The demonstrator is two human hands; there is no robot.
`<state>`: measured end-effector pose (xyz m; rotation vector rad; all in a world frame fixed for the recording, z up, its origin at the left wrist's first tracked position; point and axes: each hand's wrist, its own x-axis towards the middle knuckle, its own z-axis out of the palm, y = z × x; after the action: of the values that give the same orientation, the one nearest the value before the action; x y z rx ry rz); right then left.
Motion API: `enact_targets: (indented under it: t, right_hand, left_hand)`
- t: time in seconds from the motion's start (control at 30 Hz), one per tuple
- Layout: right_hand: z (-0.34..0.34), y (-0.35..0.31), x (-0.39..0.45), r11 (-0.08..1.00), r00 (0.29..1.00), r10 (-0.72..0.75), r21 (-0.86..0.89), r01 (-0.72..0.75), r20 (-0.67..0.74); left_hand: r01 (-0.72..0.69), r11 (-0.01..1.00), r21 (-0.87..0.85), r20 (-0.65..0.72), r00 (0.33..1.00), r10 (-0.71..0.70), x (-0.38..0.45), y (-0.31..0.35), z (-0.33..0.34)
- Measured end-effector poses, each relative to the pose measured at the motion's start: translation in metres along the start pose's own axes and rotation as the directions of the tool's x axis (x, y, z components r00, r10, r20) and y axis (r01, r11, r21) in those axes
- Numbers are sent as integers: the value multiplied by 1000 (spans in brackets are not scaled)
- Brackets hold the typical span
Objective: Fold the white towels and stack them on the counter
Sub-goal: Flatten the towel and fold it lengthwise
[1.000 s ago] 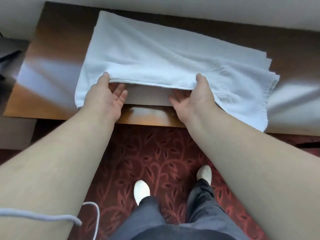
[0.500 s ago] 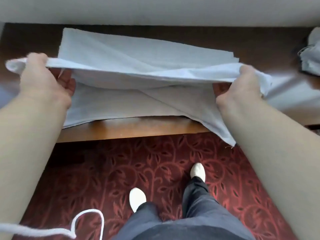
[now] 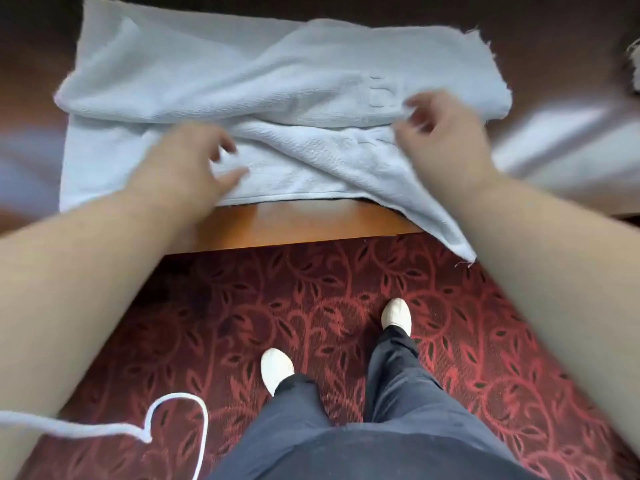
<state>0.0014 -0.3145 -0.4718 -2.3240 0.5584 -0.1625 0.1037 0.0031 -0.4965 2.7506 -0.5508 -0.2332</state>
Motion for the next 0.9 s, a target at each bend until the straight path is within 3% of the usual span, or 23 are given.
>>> enact_targets:
  t: [0.07,0.13,0.2,0.3,0.43,0.57,0.67,0.77,0.9]
  right_hand:
    - [18,22,-46,954,972,-69,-272,131,224]
    - [26,43,-70,883,945,-27,-435,176,327]
    - [25,58,-73,870,938,-54,-444,212,342]
    - [17,73,-50,858,931,-91,-447,253,353]
    - [-10,80,-17,832,937,2,-519,193,351]
    - [-16,77,8,775,929,-43,-574,262,367]
    - [-11,72,24,766,955,-39,-605,216,292]
    - [-11,64,35,684,968,-58,-696,218,246]
    - [-33,56,35,723,976,-107,-659,209,191]
  left_hand:
    - [-140,980,144,172,978,114,-30,17,23]
    - [-157,965,210,173,977,121,-39,19,34]
    - [-170,958,229,122,982,145,-34,16,35]
    - [-170,944,284,118,983,142,-29,18,40]
    - [-115,938,328,132,988,75,-21,24,40]
    - [-79,921,382,140,990,26,-5,30,37]
    - [-60,910,410,143,990,1,5,38,36]
    - [-33,909,415,132,991,-25,8,42,32]
    - [-48,903,427,45,998,32,-8,40,24]
